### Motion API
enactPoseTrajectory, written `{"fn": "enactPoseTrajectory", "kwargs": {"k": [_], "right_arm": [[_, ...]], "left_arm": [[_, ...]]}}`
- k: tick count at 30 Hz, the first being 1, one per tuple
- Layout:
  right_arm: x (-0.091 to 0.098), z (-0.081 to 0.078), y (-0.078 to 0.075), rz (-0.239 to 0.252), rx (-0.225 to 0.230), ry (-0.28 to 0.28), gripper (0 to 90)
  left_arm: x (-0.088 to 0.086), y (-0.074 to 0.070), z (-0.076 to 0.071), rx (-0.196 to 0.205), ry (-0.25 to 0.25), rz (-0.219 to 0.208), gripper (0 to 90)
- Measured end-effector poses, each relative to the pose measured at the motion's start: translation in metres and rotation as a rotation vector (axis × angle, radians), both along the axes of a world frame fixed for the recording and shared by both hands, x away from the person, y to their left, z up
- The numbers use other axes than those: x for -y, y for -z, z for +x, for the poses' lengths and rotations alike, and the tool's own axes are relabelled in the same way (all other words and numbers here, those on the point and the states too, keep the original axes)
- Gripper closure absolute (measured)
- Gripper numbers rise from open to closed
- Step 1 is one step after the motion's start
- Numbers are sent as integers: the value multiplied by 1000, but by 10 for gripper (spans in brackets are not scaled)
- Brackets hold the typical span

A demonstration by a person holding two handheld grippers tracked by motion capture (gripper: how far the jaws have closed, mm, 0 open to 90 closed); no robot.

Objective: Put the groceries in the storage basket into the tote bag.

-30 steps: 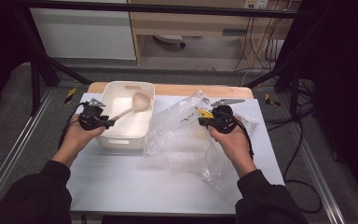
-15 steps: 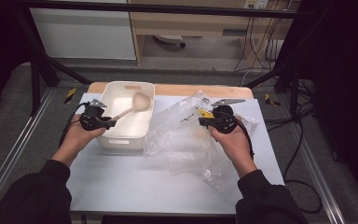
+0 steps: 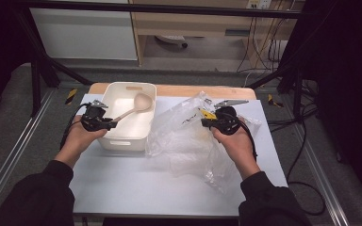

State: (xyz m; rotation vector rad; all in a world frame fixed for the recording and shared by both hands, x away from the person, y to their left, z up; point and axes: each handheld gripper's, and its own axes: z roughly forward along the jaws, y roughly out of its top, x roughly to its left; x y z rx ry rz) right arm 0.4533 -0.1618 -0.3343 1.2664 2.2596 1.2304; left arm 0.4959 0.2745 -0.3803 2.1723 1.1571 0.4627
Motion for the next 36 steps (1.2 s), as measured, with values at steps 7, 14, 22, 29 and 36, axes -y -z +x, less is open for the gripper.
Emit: {"fn": "enactPoseTrajectory", "kwargs": {"k": [7, 14, 22, 29, 36], "right_arm": [[1, 1, 0, 0, 0, -1, 900], [1, 1, 0, 4, 1, -3, 900], [2, 3, 1, 17, -12, -10, 900], [2, 2, 1, 12, -18, -11, 900], [1, 3, 2, 15, -17, -16, 900]], "left_arm": [[-2, -2, -2, 10, 1, -9, 699], [-9, -15, -10, 65, 3, -43, 699], [-14, -40, -30, 122, 55, -55, 699], [-14, -50, -41, 135, 90, -107, 700], [-14, -57, -57, 144, 124, -126, 700]]}}
